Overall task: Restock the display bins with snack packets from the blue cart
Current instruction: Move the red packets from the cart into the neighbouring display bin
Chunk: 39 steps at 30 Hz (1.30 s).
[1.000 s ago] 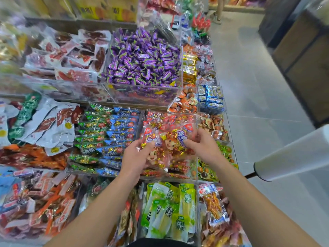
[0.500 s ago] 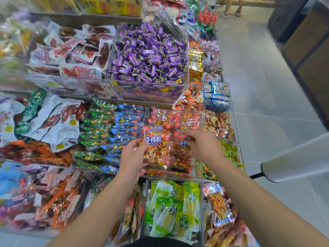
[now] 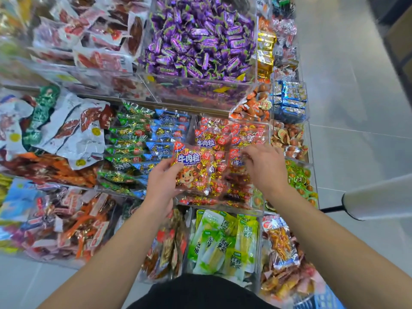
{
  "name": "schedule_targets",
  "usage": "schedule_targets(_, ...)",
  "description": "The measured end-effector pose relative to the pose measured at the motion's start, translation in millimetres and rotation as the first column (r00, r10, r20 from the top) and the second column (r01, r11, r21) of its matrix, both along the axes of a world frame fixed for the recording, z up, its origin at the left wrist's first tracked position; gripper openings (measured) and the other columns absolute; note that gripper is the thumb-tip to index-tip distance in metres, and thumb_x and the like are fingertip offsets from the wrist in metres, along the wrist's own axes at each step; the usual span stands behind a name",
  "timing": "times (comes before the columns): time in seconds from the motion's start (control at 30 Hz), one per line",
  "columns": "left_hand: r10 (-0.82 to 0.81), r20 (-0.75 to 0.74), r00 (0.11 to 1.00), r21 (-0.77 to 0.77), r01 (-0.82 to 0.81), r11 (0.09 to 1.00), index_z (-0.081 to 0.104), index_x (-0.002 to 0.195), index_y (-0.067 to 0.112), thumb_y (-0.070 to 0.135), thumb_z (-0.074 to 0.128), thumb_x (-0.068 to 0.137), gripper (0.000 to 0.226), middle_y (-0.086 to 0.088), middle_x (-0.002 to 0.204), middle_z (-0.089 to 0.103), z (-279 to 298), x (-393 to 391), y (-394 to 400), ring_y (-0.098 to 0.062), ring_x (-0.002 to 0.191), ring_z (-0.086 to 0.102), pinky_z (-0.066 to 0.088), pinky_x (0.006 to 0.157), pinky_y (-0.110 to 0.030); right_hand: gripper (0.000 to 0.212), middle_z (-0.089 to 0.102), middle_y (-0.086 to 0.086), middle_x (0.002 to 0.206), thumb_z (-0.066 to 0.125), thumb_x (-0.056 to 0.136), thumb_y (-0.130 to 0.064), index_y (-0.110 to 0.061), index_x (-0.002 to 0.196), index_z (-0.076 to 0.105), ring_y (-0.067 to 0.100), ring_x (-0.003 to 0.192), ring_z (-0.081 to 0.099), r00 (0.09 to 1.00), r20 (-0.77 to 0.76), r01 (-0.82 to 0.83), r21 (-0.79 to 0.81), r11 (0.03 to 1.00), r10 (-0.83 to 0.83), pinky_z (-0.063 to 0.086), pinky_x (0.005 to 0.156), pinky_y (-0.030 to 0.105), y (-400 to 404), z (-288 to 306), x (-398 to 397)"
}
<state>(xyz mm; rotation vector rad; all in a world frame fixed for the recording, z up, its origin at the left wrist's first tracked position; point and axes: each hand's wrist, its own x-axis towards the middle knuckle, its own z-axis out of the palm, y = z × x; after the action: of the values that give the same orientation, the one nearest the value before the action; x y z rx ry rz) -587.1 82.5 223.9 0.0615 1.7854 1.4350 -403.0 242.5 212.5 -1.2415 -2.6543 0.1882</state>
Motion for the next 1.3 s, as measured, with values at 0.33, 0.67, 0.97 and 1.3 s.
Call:
schedule_targets(0.33,0.020,0.030,0.999,0.003,-0.020,1.000,0.069,0.097,0.021,0.017,0.060,0.099,0.010,0.007,0.079,0.077,-4,-1,-2,-0.008,0.068,0.072,0.058,0.075,-0.040,0.020,0.070,0.000,0.101,0.063,0.089,-0.012,-0.023,0.105,0.069,0.029,0.099,0.060,0.985,0.150,0.086,0.016,0.996,-0.088,0.036,0.083,0.039,6,-22,-16)
schedule_targets(0.67,0.021,0.030,0.999,0.006,-0.021,1.000,0.069,0.095,0.021,0.016,0.061,0.098,0.010,0.007,0.076,0.076,-9,-2,-3,-0.008,0.065,0.071,0.057,0.060,-0.032,0.028,0.065,0.000,0.114,0.061,0.094,-0.025,-0.021,0.122,0.059,0.028,0.108,0.056,0.985,0.174,0.020,-0.107,0.994,-0.001,0.038,0.092,0.041,-7,-55,1)
schedule_targets(0.97,-0.010,0.031,0.999,0.016,0.010,1.000,0.069,0.107,0.020,0.016,0.063,0.097,0.012,-0.001,0.094,0.078,-6,2,-2,-0.011,0.072,0.074,0.061,0.066,-0.035,0.039,0.058,0.003,0.124,0.065,0.088,-0.034,-0.017,0.123,0.060,0.027,0.118,0.049,0.980,-0.040,0.192,-0.052,0.980,-0.194,0.038,0.101,0.043,-10,-38,20)
schedule_targets(1.3,-0.338,-0.260,0.904,0.137,0.381,0.914,0.069,0.102,0.032,0.007,0.068,0.093,0.027,0.028,0.080,0.072,17,25,11,0.008,0.073,0.067,0.056,0.064,-0.015,0.057,0.059,-0.012,0.123,0.073,0.080,-0.040,-0.026,0.132,0.056,0.007,0.110,0.056,0.921,-0.388,-0.210,-0.477,0.854,0.009,0.049,0.095,0.029,-29,34,-12)
